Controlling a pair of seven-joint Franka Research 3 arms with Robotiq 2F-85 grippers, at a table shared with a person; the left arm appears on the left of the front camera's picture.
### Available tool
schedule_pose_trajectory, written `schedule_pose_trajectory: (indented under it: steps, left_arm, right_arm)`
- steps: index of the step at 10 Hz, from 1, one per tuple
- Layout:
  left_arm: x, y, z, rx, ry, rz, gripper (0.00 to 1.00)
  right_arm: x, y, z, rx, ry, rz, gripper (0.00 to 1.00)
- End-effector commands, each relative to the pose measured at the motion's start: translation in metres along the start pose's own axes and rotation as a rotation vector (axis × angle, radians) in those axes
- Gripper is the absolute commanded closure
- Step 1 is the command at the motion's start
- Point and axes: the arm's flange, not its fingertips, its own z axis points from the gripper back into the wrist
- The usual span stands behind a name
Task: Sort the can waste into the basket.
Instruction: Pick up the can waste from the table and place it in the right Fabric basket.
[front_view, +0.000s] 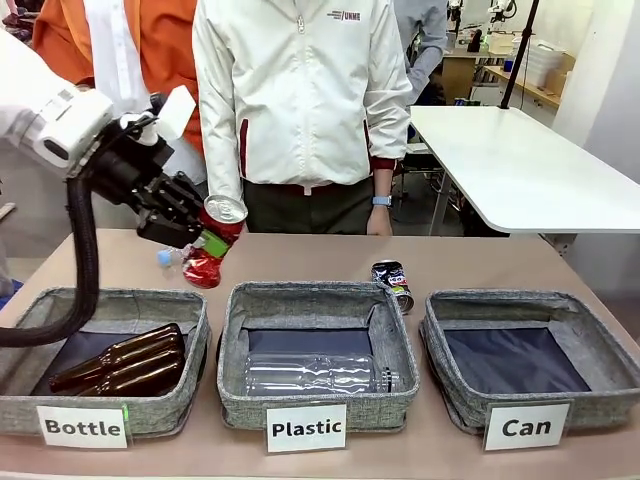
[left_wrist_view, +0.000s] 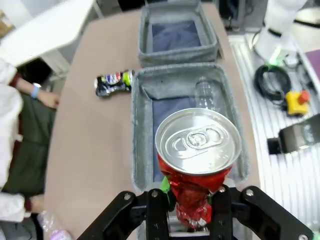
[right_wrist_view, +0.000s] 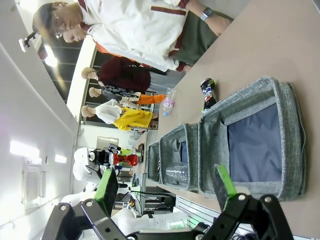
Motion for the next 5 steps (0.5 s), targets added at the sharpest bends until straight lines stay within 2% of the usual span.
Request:
schedule_pose_trajectory:
  steps: [1, 3, 4, 5]
  left_arm:
    - [0.064, 0.003, -0.073, 0.012, -0.103, -0.131, 0.73]
    - [0.136, 0.035, -0.137, -0.035, -0.064, -0.233, 0.73]
    - [0.173, 0.047, -0.178, -0.045, -0.017, -0.267, 0.73]
    - [0.211, 0.053, -0.227, -0.048, -0.02, -0.338, 0.73]
  right_arm:
    - [-0.004, 0.015, 0.016, -0.013, 0.027, 0.013, 0.0]
    - [0.002, 0.013, 0.059, -0.078, -0.004, 0.008, 0.0]
    - [0.003, 0.007, 0.088, -0.095, -0.025, -0.017, 0.0]
    - [0.001, -0.002, 0.117, -0.109, -0.019, -0.031, 0.0]
